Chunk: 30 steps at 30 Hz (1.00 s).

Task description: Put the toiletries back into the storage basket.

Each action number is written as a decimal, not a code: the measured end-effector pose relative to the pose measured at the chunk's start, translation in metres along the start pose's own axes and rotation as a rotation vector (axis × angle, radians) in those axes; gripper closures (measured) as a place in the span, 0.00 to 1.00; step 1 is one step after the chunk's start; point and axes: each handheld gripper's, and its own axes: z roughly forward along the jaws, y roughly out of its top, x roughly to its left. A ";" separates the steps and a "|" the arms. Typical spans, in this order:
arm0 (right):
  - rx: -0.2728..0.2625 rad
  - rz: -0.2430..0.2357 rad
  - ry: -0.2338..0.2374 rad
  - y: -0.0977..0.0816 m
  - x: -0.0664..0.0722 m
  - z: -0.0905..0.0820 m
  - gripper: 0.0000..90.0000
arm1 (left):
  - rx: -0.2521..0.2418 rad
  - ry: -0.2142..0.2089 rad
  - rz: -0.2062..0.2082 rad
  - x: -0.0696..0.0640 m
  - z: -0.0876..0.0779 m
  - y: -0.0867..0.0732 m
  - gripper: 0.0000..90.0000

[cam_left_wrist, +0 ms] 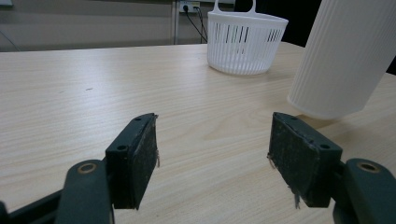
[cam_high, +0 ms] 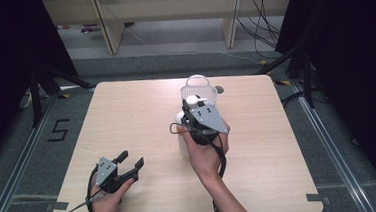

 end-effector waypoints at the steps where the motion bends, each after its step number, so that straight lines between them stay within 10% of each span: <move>1: 0.001 0.033 0.001 0.001 0.000 0.000 0.67 | -0.001 -0.001 -0.001 0.000 0.000 0.000 0.36; 30: -0.037 0.014 -0.045 0.030 -0.035 0.018 0.67 | 0.005 0.003 -0.008 0.000 0.000 0.000 0.35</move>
